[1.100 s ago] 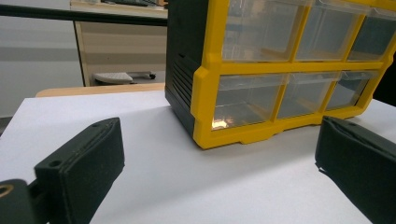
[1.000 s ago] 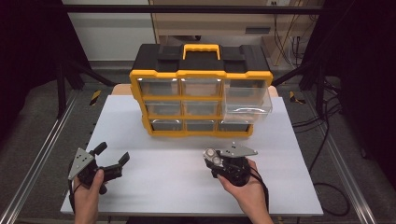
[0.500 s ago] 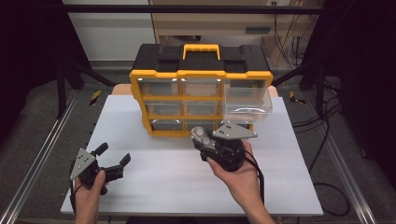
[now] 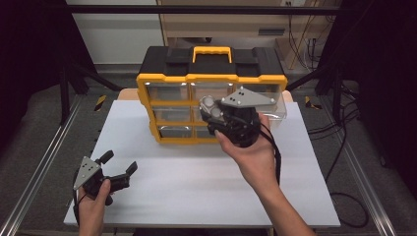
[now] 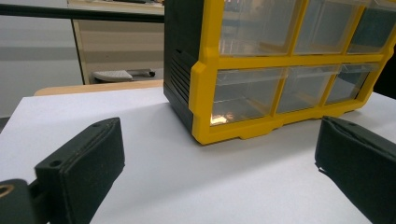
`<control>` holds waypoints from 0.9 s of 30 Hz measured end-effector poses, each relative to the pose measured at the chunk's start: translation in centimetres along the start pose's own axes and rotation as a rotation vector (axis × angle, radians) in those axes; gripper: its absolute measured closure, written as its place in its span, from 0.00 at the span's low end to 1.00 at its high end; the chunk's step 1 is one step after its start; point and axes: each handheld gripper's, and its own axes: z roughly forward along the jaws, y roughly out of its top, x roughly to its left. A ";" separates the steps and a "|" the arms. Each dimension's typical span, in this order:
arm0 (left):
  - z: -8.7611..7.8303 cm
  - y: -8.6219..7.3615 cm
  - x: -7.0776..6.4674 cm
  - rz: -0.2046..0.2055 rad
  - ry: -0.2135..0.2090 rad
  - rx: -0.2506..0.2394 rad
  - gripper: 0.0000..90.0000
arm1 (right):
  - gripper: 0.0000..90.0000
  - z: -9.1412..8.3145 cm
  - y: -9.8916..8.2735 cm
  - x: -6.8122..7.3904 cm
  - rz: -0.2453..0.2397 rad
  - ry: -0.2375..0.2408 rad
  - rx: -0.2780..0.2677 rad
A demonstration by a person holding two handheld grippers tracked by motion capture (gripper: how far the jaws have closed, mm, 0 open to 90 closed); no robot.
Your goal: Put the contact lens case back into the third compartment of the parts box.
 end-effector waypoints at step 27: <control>-0.1 0.0 0.1 -0.006 0.003 0.000 0.01 | 0.55 -1.8 2.3 -6.2 0.058 -0.082 -0.009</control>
